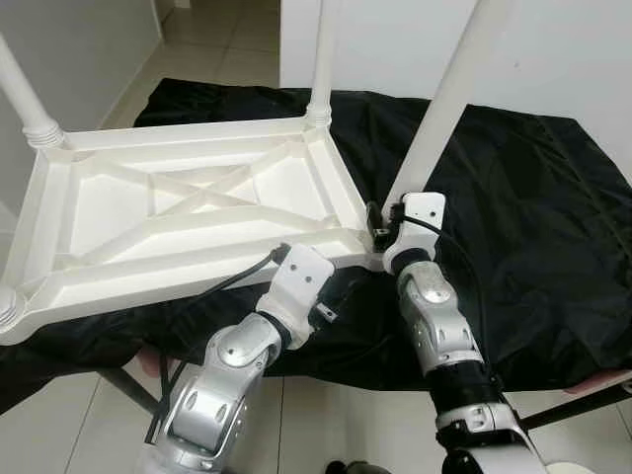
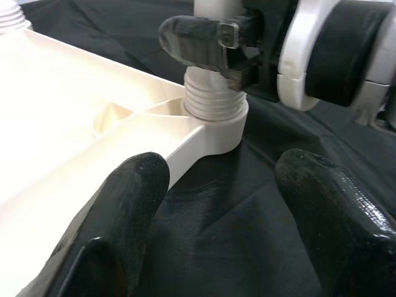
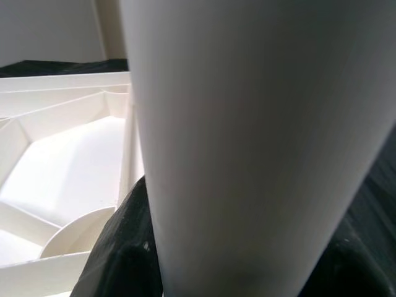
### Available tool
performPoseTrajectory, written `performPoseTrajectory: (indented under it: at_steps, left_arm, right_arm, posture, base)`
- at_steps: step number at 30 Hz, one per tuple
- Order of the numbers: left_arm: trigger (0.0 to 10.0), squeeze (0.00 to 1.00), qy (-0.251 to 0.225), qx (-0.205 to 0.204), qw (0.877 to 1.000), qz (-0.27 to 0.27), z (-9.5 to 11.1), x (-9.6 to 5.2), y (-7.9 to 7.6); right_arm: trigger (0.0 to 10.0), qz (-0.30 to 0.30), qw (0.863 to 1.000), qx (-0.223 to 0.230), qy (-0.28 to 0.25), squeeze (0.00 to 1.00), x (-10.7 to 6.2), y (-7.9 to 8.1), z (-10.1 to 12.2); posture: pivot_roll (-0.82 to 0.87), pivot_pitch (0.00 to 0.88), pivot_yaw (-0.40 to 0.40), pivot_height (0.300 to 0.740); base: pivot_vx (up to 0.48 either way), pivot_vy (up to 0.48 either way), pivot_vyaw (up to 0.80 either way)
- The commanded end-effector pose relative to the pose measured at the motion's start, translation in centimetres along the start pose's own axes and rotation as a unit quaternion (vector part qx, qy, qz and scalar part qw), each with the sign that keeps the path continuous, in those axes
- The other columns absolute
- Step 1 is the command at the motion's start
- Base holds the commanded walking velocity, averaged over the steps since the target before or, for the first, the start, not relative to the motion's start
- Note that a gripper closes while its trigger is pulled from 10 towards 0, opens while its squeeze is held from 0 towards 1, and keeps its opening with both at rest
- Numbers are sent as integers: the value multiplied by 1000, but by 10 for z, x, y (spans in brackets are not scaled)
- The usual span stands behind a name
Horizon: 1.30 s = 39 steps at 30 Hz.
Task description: Building children table
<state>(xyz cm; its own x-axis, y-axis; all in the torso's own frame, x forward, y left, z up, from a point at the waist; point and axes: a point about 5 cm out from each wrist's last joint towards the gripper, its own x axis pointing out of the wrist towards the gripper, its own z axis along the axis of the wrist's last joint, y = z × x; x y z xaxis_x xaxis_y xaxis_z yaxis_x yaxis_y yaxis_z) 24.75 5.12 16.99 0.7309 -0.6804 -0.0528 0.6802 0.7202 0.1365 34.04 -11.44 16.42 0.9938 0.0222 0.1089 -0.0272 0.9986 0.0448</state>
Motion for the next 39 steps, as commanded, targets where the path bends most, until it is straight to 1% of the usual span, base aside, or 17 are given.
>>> performPoseTrajectory:
  at_steps: [1,3,4,11,12,14,18,20,24,25,26,27,28,35,37,38,39]
  left_arm:
    - [10000,0,4,-2,1000,19,0,-1,0]
    - [10000,0,4,-2,1000,18,-1,-1,-1]
    - [10000,0,4,-2,1000,16,-1,-2,-2]
    - [10000,0,4,-2,1000,16,0,-1,-2]
    - [10000,0,4,-2,1000,16,0,-2,-1]
    - [10000,0,4,-2,1000,16,0,-2,-1]
    - [10000,0,4,-1,1000,17,0,-2,-1]
    - [10000,0,4,-2,1000,18,0,-2,-1]
    - [10000,0,3,-2,1000,18,0,-2,-1]
    - [10000,0,1,-2,1000,18,1,-1,0]
    - [10000,0,1,-2,1000,18,1,-1,0]
    - [10000,0,-4,0,1000,12,1,-1,1]
    - [10000,0,-4,0,1000,12,1,-1,1]
    - [10000,0,-6,16,1000,18,2,-2,8]
    - [10000,0,-6,27,999,24,2,-4,13]
    - [10000,0,-6,27,999,24,2,-4,13]
    - [10000,0,-7,35,999,26,2,-5,16]
  right_arm:
    - [10000,-26,998,-3,52,0,-7,-5,-20]
    - [10000,-38,998,8,47,0,-11,-2,-17]
    - [10000,-21,999,23,41,1000,-13,3,-14]
    - [10000,-8,999,23,30,1000,-15,6,-6]
    - [10000,19,999,25,24,0,-15,6,-3]
    - [10000,19,999,25,24,0,-15,6,-3]
    - [10000,96,995,27,29,0,-12,1,-3]
    - [10000,142,990,6,24,0,-6,-10,-3]
    - [10000,157,987,-10,25,0,-4,-15,-4]
    - [10000,180,983,-37,24,0,1,-22,-4]
    - [10000,180,983,-37,24,0,1,-22,-4]
    - [10000,240,968,-70,28,0,10,-33,-5]
    - [10000,240,968,-70,28,0,10,-33,-5]
    - [10000,324,941,-74,61,0,16,-43,-7]
    - [10000,364,924,-92,80,0,20,-48,-7]
    - [10000,364,924,-92,80,0,20,-48,-7]
    - [10000,383,915,-97,89,0,21,-50,-6]
  posture:
    - [-9,103,-52,740]
    - [-7,100,-51,740]
    - [-7,99,-49,740]
    - [-4,95,-49,740]
    - [-3,94,-49,740]
    - [-3,94,-49,740]
    - [-2,95,-50,740]
    - [-4,97,-52,740]
    - [-4,99,-51,740]
    - [-7,101,-49,740]
    - [-7,101,-49,740]
    - [-7,101,-46,740]
    - [-7,101,-46,740]
    - [-6,99,-43,740]
    - [-5,98,-40,740]
    - [-5,98,-40,740]
    - [-4,99,-40,740]
  base:
    - [0,0,0]
    - [0,0,0]
    - [0,0,0]
    - [0,0,0]
    - [0,0,0]
    - [0,0,0]
    - [0,0,0]
    - [0,0,0]
    - [0,0,0]
    - [0,0,0]
    - [0,0,0]
    - [0,0,0]
    - [0,0,0]
    - [0,0,0]
    - [0,0,0]
    - [0,0,0]
    - [0,0,0]
